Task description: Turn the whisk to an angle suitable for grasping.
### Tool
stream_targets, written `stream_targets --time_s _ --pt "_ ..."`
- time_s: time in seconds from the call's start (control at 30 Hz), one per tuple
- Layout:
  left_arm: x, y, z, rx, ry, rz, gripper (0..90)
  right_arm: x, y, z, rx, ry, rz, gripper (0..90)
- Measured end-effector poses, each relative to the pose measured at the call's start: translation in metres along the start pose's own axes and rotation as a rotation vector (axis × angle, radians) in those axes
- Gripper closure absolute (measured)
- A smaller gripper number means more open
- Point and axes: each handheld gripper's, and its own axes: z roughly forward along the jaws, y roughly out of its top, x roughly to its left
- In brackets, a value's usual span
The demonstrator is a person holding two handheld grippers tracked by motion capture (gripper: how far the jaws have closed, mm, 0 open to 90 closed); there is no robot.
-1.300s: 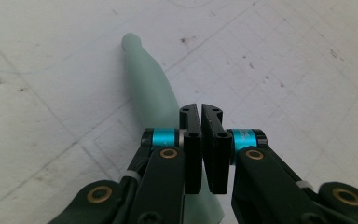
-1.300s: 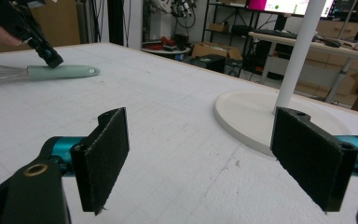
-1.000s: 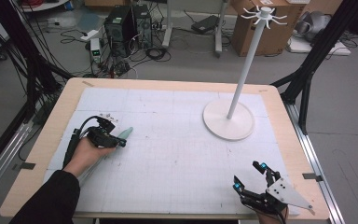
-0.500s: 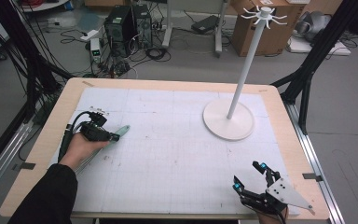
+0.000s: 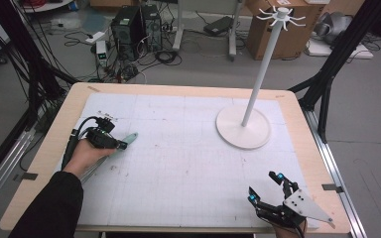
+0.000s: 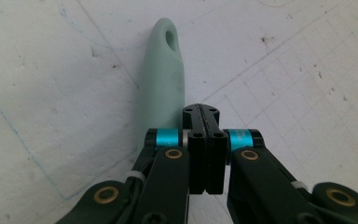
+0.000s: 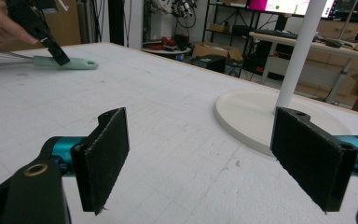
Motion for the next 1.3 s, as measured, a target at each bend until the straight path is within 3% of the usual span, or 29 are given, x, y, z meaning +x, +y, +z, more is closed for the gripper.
stream_targets --time_s 0.2,0.5,0.63,0.83,0.93,1.07,1.13,1.2,1.23,1.3 --pt "-0.004 0.001 -0.007 -0.036 -0.025 0.011 89.9 0.0 0.0 0.001 0.003 -0.001 -0.003 18.5" --pt "-0.012 0.0 -0.025 -0.083 -0.022 0.051 89.8 0.0 -0.001 0.002 0.01 -0.001 -0.002 18.4" --pt "-0.019 -0.004 -0.043 -0.141 0.008 0.09 89.8 0.0 -0.001 0.002 0.01 0.001 -0.007 18.4" --pt "-0.024 -0.013 -0.064 -0.234 0.014 0.117 89.8 0.001 -0.001 0.003 0.019 0.004 -0.007 18.4" --pt "-0.025 -0.018 -0.072 -0.274 0.016 0.129 89.8 0.001 -0.001 0.003 0.018 0.0 -0.008 18.4" --pt "-0.025 -0.026 -0.079 -0.317 0.021 0.176 89.8 0.0 -0.002 0.002 0.02 -0.005 -0.007 18.4" --pt "-0.023 -0.029 -0.08 -0.333 0.025 0.175 89.1 0.001 -0.002 0.003 0.021 -0.003 -0.006 18.5" --pt "-0.02 -0.031 -0.078 -0.323 0.023 0.168 72.7 0.001 -0.002 0.003 0.026 -0.005 -0.009 18.4" --pt "-0.02 -0.031 -0.076 -0.307 0.04 0.165 59.6 0.001 -0.002 0.004 0.027 -0.004 -0.01 18.4" --pt "-0.018 -0.032 -0.072 -0.285 0.029 0.157 57.1 0.001 -0.002 0.004 0.029 -0.005 -0.01 18.4"
